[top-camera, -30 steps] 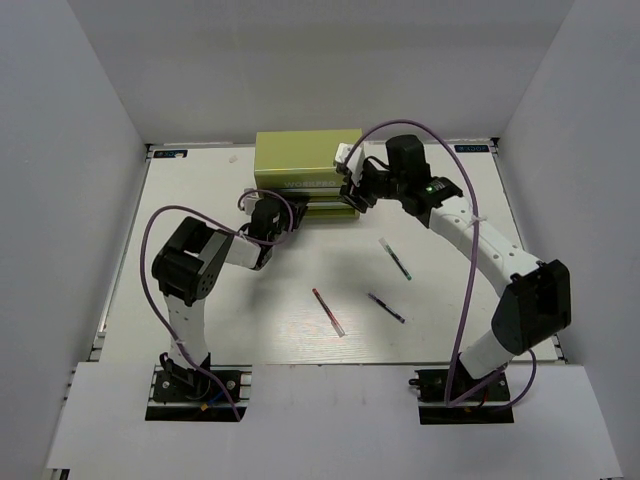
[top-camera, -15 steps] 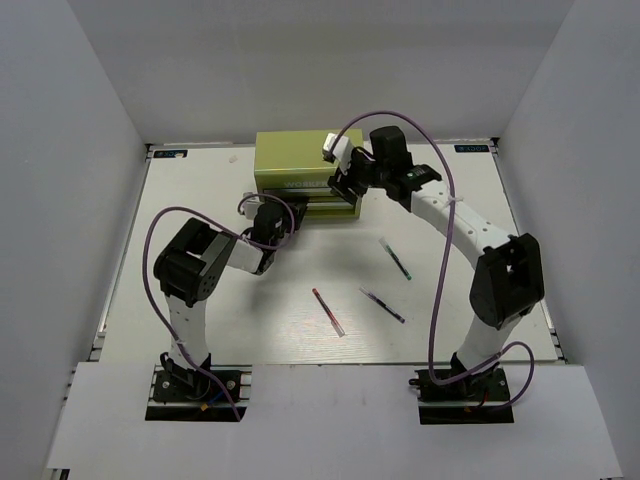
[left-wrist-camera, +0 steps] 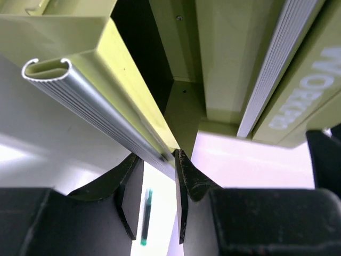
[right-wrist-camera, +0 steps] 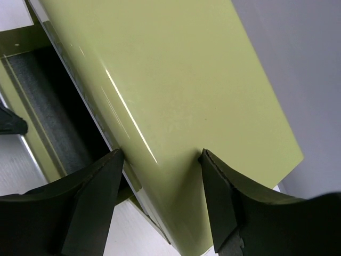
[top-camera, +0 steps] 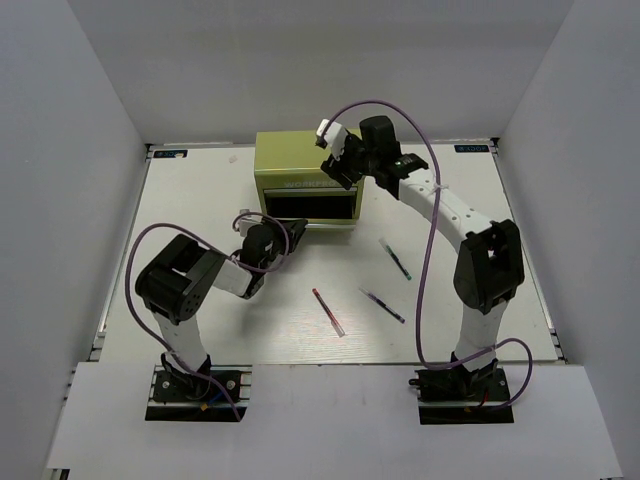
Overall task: Sort the stationery into containers
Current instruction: Open the drawer in the storage box, then pick up the pen from the drawer.
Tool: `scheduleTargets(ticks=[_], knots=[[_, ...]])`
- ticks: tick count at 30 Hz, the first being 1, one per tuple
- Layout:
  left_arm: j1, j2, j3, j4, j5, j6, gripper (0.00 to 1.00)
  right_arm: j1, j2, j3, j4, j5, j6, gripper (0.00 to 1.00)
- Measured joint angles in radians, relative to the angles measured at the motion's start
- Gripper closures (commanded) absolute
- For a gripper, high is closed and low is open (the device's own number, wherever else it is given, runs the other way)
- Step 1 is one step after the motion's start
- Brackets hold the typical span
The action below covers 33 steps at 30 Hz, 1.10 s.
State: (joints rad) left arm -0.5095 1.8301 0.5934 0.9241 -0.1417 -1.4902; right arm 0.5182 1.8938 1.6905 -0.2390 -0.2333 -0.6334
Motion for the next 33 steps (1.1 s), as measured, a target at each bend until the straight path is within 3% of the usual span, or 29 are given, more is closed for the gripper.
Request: scheduleTargets(ticks=[4, 7, 8, 11, 14, 20, 22, 26, 33], knots=[[-0.004, -0.046, -0.029, -0.036, 0.013, 0.018, 0.93, 0.002, 0.000, 0.000, -0.004, 0.008, 0.001, 0.34], [-0.007, -0.074, -0.033, -0.079, 0.015, 0.033, 0.79, 0.002, -0.001, 0.000, -0.005, 0.002, 0.001, 0.34], [-0.008, -0.082, -0.033, -0.093, 0.017, 0.039, 0.65, 0.001, -0.006, -0.004, -0.005, -0.002, 0.001, 0.34], [-0.006, -0.109, -0.030, -0.138, 0.018, 0.070, 0.37, -0.002, -0.072, -0.101, 0.040, -0.022, -0.003, 0.30], [-0.002, -0.148, -0.013, -0.196, 0.008, 0.108, 0.27, -0.002, -0.217, -0.266, 0.055, -0.047, -0.016, 0.28], [0.000, -0.192, 0.015, -0.295, 0.024, 0.165, 0.23, -0.018, -0.441, -0.438, 0.068, -0.063, -0.004, 0.30], [0.001, -0.224, 0.016, -0.336, 0.039, 0.185, 0.23, -0.033, -0.494, -0.498, 0.066, -0.060, 0.010, 0.39], [0.002, -0.346, 0.016, -0.460, 0.073, 0.239, 0.23, -0.075, -0.515, -0.597, 0.038, -0.053, 0.044, 0.52], [0.002, -0.552, -0.030, -0.673, 0.111, 0.332, 0.24, -0.139, -0.474, -0.710, -0.052, -0.018, 0.102, 0.54]])
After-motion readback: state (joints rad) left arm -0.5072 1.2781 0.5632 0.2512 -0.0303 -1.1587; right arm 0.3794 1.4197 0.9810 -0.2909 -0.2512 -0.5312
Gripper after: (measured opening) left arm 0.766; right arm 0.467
